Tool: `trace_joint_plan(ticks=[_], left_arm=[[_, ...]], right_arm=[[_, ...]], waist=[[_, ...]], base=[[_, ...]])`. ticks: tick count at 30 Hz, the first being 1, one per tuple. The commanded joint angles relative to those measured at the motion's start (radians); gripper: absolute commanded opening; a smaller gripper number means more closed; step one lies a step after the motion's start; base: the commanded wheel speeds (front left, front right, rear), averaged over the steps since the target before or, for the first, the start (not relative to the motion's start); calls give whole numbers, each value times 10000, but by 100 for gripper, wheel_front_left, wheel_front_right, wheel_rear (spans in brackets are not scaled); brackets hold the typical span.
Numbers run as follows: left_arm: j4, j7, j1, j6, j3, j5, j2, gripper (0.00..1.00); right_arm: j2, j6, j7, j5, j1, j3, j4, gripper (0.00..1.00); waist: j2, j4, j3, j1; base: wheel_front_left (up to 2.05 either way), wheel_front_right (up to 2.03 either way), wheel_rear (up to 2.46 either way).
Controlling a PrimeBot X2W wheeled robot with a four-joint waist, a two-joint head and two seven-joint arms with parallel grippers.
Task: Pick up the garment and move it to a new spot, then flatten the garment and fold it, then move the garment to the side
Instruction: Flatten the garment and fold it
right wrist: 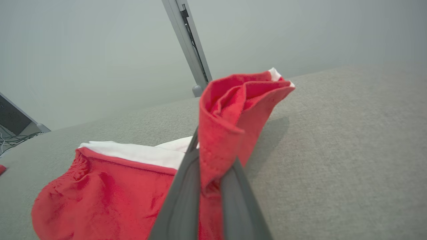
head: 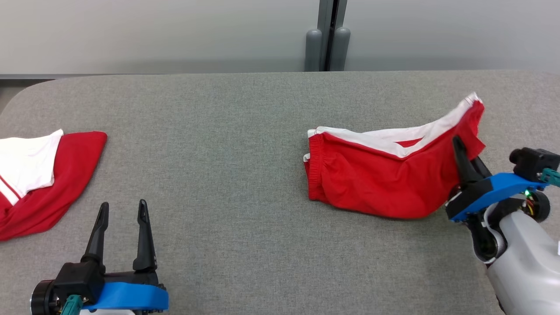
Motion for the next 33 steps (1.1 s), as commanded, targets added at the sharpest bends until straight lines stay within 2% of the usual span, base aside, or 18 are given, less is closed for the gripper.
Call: trace_joint_plan(ticks=[1,11,18,20,24,28,30,33], left_arm=[[-12,-27,38,0,47,-34,-10,100],[-5,-27,-134,34,-197,-159,-9,100],[64,-27,-239,69,-348,-262,-9,100],[89,-27,-250,114,-394,-316,-12,100],[116,-27,-149,112,-337,-273,-12,100],[138,-27,-79,102,-344,-209,-12,100],[129,-26,-49,93,-353,-187,-11,100],[115,-27,-40,86,-380,-177,-9,100]], right_arm=[[195,1,-48,-233,-76,147,-500,0],[1285,1,16,-813,111,1888,-1987,0],[1784,1,51,-841,386,2723,-1465,0],[2001,1,3,-822,476,3108,-981,100],[1853,1,-45,-774,503,3112,-1172,100],[1573,1,-45,-1007,682,2460,-1835,100],[1294,1,-47,-1328,887,1596,-2401,100],[1136,1,-43,-1641,979,1018,-2587,100]], waist=[[1,13,-61,0],[1,441,9,0],[1,739,175,0],[1,820,228,0],[1,789,160,0],[1,751,51,0],[1,716,-10,0],[1,711,-24,0]], base=[[0,0,0],[0,0,0],[0,0,0],[0,0,0],[0,0,0],[0,0,0],[0,0,0],[0,0,0]])
